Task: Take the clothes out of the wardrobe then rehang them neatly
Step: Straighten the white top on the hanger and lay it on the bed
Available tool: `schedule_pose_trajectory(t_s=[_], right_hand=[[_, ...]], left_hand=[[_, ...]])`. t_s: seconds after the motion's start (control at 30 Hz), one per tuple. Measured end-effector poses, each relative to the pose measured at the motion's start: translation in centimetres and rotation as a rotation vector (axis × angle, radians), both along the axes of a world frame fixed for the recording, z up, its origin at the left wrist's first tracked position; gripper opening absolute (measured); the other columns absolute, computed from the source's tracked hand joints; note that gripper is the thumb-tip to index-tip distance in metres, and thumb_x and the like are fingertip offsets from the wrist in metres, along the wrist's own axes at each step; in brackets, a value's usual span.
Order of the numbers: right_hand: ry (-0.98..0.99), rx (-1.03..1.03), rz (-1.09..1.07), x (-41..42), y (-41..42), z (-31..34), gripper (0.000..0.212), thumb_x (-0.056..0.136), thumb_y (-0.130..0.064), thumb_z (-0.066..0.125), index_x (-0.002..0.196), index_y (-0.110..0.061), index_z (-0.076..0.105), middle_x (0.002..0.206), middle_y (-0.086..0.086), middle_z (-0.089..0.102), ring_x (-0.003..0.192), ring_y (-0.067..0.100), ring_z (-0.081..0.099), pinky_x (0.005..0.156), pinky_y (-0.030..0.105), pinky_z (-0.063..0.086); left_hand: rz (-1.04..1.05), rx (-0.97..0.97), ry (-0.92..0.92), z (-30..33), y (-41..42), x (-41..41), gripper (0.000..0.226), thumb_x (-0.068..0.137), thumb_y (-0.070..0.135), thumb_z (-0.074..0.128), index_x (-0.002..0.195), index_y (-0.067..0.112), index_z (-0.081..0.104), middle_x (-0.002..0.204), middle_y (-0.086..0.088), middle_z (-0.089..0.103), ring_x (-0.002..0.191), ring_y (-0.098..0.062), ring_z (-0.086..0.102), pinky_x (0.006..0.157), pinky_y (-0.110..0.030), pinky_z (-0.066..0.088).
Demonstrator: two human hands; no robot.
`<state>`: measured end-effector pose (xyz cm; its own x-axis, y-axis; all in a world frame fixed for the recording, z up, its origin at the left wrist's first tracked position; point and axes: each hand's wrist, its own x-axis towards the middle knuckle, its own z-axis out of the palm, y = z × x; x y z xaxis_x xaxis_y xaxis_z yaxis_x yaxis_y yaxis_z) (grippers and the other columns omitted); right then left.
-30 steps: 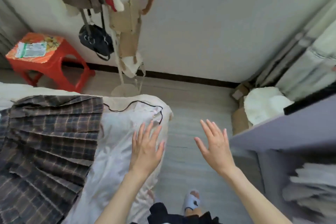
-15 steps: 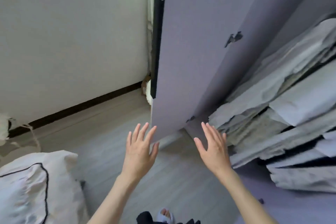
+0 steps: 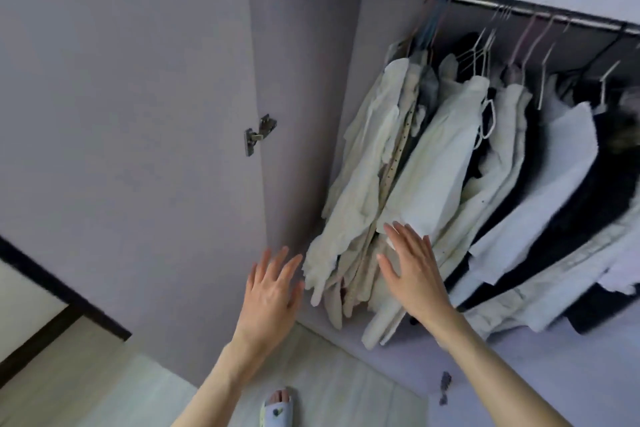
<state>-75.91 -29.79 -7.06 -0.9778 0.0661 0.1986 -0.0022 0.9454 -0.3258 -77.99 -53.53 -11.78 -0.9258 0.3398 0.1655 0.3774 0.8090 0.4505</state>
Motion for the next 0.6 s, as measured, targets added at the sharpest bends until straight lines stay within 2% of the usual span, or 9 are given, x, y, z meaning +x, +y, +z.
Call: schedule_pose_trajectory(t_s=[0.13, 0.23, 0.3, 0.37, 0.47, 0.5, 0.6], right_hand=[[0.13, 0.025, -0.036, -7.1, 2.3, 3.6, 0.064, 0.089, -0.042, 0.018, 0.136, -0.007, 0.043, 0.142, 0.012, 0.042, 0.136, 0.027, 0.033, 0.113, 0.039, 0.011], [0.258, 0.058, -0.069, -12.2, 3.8, 6.9, 0.053, 0.092, -0.03, 0.025, 0.129, -0.002, 0.051, 0.134, 0.016, 0.051, 0.128, 0.031, 0.045, 0.11, 0.044, 0.021], [0.305, 0.075, -0.081, -15.1, 4.7, 8.7, 0.051, 0.092, -0.026, 0.025, 0.129, -0.001, 0.051, 0.133, 0.017, 0.051, 0.127, 0.033, 0.045, 0.108, 0.048, 0.025], [0.315, 0.09, -0.079, -17.5, 5.8, 9.8, 0.05, 0.093, -0.024, 0.026, 0.131, -0.002, 0.049, 0.136, 0.016, 0.049, 0.13, 0.033, 0.042, 0.109, 0.051, 0.027], [0.306, 0.123, -0.059, -20.4, 7.8, 10.5, 0.043, 0.093, -0.01, 0.039, 0.135, -0.004, 0.044, 0.141, 0.015, 0.044, 0.134, 0.032, 0.036, 0.112, 0.05, 0.021], [0.299, 0.12, -0.052, -21.2, 8.5, 10.7, 0.044, 0.093, -0.006, 0.042, 0.137, -0.004, 0.043, 0.142, 0.015, 0.042, 0.136, 0.032, 0.033, 0.113, 0.048, 0.018], [0.269, 0.148, 0.009, -23.1, 10.0, 11.4, 0.045, 0.094, -0.006, 0.044, 0.139, -0.006, 0.04, 0.147, 0.011, 0.036, 0.14, 0.03, 0.024, 0.112, 0.042, 0.007]], left_hand=[[-0.114, 0.053, 0.047, 3.0, 3.9, -8.3, 0.045, 0.09, 0.034, 0.036, 0.119, 0.011, 0.061, 0.124, -0.014, 0.059, 0.119, -0.041, 0.051, 0.094, -0.048, 0.042], [-0.19, 0.117, 0.083, 6.7, 6.8, -14.1, 0.039, 0.097, 0.026, 0.04, 0.133, 0.013, 0.049, 0.139, -0.008, 0.046, 0.133, -0.03, 0.035, 0.108, -0.033, 0.025], [-0.239, 0.181, 0.104, 8.9, 9.1, -17.3, 0.039, 0.098, 0.019, 0.042, 0.137, 0.012, 0.044, 0.141, -0.006, 0.042, 0.134, -0.024, 0.033, 0.108, -0.022, 0.018], [-0.275, 0.256, 0.092, 10.7, 11.5, -19.8, 0.038, 0.098, 0.016, 0.042, 0.135, 0.009, 0.045, 0.138, -0.007, 0.046, 0.129, -0.022, 0.038, 0.105, -0.017, 0.02], [-0.307, 0.371, 0.049, 12.2, 14.8, -21.9, 0.037, 0.098, 0.016, 0.041, 0.134, 0.009, 0.046, 0.133, -0.008, 0.049, 0.123, -0.022, 0.046, 0.106, -0.028, 0.033], [-0.308, 0.404, 0.036, 12.6, 15.8, -22.2, 0.037, 0.098, 0.016, 0.041, 0.134, 0.008, 0.045, 0.133, -0.008, 0.049, 0.122, -0.021, 0.046, 0.105, -0.028, 0.034], [-0.306, 0.454, 0.028, 13.4, 18.3, -22.8, 0.04, 0.098, 0.021, 0.041, 0.136, 0.01, 0.042, 0.134, -0.006, 0.047, 0.122, -0.017, 0.044, 0.1, -0.015, 0.029]])
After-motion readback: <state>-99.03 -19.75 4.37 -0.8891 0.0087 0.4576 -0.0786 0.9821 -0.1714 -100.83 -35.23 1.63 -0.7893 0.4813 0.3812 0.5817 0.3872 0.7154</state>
